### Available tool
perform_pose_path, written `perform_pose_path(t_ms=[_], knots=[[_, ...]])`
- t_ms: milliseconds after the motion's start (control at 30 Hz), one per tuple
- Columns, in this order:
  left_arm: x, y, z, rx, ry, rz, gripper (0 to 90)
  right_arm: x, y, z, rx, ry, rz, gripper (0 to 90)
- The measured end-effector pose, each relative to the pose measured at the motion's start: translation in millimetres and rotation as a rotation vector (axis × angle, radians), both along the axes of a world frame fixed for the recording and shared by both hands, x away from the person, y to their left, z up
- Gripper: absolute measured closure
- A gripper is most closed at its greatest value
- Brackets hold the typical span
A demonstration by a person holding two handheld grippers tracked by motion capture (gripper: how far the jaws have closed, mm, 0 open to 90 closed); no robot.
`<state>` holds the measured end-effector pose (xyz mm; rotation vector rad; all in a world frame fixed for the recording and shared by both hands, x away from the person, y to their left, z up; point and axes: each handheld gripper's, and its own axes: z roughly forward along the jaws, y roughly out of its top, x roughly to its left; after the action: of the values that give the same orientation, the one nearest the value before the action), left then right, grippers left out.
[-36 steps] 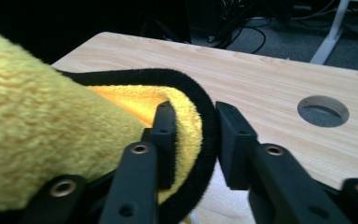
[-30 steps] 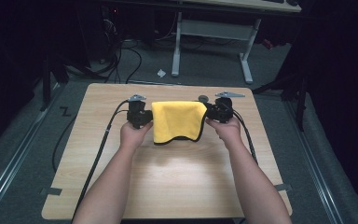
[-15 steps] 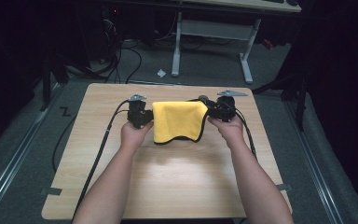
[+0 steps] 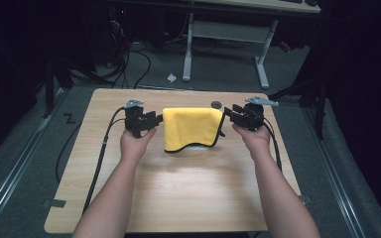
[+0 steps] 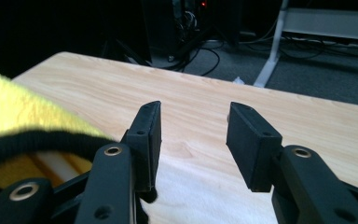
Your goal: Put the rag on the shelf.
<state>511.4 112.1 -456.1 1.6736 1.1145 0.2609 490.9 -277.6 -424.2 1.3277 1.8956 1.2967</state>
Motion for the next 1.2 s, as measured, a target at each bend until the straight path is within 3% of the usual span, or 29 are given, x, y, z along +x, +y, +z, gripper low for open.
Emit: perform_pose_path(t_ms=[67, 167, 333, 567, 633, 700, 800, 900, 1067, 1100, 1167, 1200], knots=[[-3.6, 6.6, -0.3, 0.005, -0.003, 0.011, 47.2, -4.0, -0.5, -0.9, -0.007, 0.009, -0.004, 55.7], [-10.3, 16.4, -2.5, 0.017, -0.008, 0.027, 46.2, -12.5, -0.3, -1.6, -0.021, -0.016, -0.004, 56.2], [-30.7, 30.0, -10.8, 0.025, -0.028, 0.034, 45.2, -28.5, 0.6, -4.1, -0.066, -0.027, -0.004, 58.1], [-74.5, 41.9, -27.7, 0.043, -0.062, 0.001, 44.3, -62.2, 3.5, -14.5, -0.117, -0.068, -0.004, 58.4], [-86.8, 43.8, -31.6, 0.057, -0.076, -0.011, 44.6, -72.4, 3.6, -19.7, -0.115, -0.073, 0.001, 58.2], [-97.8, 46.0, -35.4, 0.062, -0.084, -0.027, 44.7, -80.9, 4.9, -24.0, -0.143, -0.057, 0.003, 57.1], [-113.0, 47.7, -41.2, 0.082, -0.078, -0.042, 44.8, -96.9, 5.9, -32.0, -0.128, -0.095, 0.007, 56.9], [-129.6, 49.9, -47.7, 0.079, -0.054, -0.061, 45.8, -111.0, 8.4, -42.2, -0.149, -0.081, 0.008, 54.1], [-168.6, 51.8, -69.7, 0.146, -0.018, -0.095, 45.3, -140.8, 12.1, -65.9, -0.176, -0.065, 0.033, 49.9], [-175.0, 51.6, -73.8, 0.187, -0.015, -0.097, 45.6, -146.6, 12.5, -70.9, -0.176, -0.049, 0.046, 49.5], [-179.2, 48.3, -72.4, 0.300, 0.029, -0.109, 44.2, -156.8, 15.4, -78.9, -0.184, -0.012, 0.060, 48.6], [-184.2, 50.8, -70.9, 0.291, 0.017, -0.097, 43.1, -161.7, 16.3, -82.3, -0.182, 0.003, 0.063, 48.6]])
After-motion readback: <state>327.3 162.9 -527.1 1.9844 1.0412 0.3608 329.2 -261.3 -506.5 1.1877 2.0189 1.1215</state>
